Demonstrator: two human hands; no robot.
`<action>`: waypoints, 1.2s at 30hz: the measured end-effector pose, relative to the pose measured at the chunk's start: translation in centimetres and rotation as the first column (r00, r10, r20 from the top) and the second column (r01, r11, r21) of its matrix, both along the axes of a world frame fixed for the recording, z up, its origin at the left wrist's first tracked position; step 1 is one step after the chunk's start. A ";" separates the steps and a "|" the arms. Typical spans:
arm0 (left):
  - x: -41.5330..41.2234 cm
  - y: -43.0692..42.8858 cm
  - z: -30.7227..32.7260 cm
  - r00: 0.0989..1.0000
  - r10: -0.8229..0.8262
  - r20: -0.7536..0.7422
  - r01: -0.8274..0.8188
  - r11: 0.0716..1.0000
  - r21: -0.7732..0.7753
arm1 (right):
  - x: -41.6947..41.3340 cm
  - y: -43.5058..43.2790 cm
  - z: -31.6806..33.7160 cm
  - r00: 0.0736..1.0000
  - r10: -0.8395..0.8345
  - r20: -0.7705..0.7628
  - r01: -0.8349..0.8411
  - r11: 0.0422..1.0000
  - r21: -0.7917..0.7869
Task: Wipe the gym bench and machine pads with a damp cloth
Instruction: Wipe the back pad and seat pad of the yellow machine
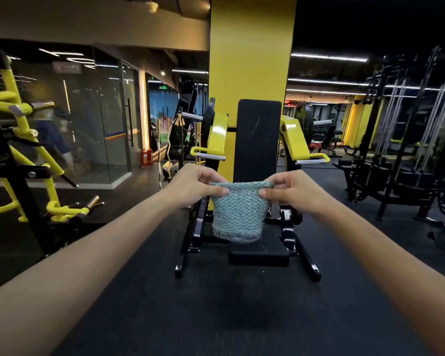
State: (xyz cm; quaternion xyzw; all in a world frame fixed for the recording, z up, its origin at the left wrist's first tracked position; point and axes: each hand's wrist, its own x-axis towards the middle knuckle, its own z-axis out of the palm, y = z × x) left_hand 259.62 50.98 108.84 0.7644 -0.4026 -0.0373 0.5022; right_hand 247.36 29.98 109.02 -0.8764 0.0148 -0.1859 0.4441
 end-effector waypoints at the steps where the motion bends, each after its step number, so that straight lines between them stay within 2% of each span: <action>1: 1.7 -1.1 0.0 1.000 -0.002 0.009 0.002 1.000 0.009 | 1.7 -1.1 -0.2 1.000 -0.008 0.009 0.008 1.000 0.001; 7: 13.0 -8.0 -1.0 0.998 -0.055 0.025 0.054 0.998 0.038 | 12.5 -7.8 -2.0 0.999 -0.035 0.026 0.034 0.999 0.036; 16: 32.9 -18.6 0.8 0.986 -0.111 0.123 0.100 0.990 0.095 | 31.1 -17.9 -0.5 0.998 -0.052 0.018 0.051 0.998 0.039; 22: 43.3 -26.7 0.6 0.983 -0.166 0.078 0.157 0.982 0.107 | 40.9 -25.5 -1.1 0.997 -0.080 0.014 0.079 0.994 0.069; 36: 64.6 -46.7 2.0 0.990 -0.108 0.095 0.106 0.994 0.021 | 63.3 -46.1 1.3 0.997 -0.037 0.069 0.037 0.999 -0.004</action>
